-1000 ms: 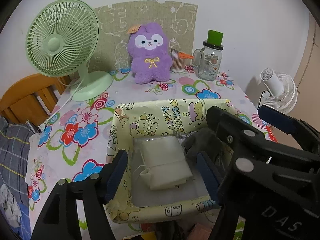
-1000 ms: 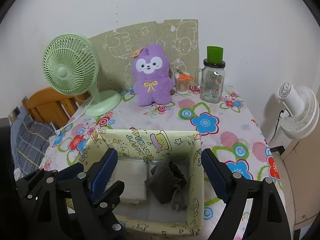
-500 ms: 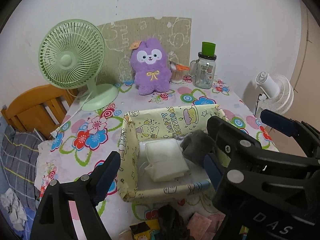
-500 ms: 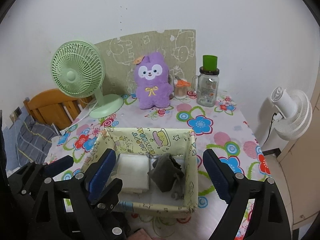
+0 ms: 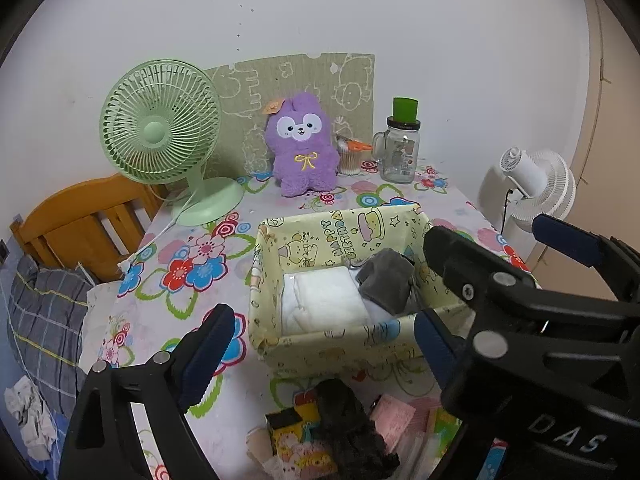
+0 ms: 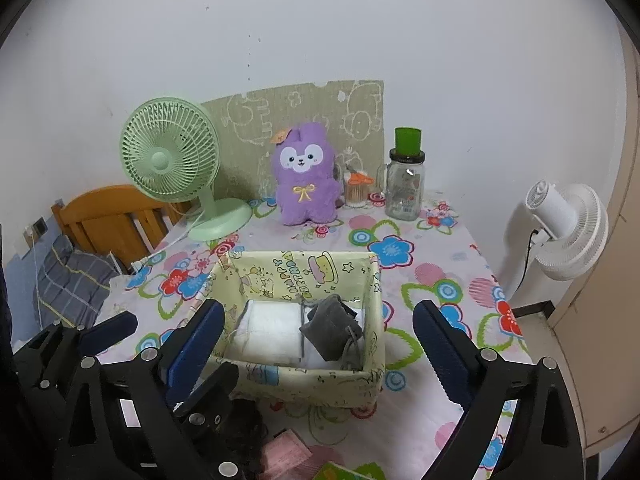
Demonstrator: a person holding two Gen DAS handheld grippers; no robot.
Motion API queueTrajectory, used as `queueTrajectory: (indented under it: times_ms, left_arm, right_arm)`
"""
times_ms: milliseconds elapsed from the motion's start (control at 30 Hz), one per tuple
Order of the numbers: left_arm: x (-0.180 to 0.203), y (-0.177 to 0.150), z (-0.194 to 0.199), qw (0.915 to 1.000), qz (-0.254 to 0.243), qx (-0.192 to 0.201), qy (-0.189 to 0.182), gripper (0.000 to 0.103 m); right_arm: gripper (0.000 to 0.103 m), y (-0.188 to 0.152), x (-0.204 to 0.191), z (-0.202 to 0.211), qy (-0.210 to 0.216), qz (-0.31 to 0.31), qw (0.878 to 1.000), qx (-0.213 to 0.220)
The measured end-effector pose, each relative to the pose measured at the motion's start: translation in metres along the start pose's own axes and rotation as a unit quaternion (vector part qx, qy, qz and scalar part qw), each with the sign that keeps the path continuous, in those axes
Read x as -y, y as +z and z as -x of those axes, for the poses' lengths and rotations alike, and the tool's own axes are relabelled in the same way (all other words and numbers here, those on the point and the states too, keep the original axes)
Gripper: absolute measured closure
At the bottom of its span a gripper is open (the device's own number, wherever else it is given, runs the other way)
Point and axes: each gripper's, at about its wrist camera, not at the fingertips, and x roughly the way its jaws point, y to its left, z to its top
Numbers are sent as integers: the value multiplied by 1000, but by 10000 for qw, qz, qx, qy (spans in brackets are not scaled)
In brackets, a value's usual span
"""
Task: Organize soft objects
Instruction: 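Withdraw both tools from the box back toward the pile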
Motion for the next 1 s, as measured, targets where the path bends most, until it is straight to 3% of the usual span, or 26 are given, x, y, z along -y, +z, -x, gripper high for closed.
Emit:
queueTrajectory:
  times_ms: [467, 1000]
  left_arm:
    - [-11, -28, 28, 9997, 216, 125, 69, 10]
    - [-4, -64, 35, 9997, 183, 174, 19, 10]
  right_arm:
    - [5, -24, -5, 32, 52, 21, 9999, 105]
    - [5, -61, -12, 52, 96, 156, 9996, 214]
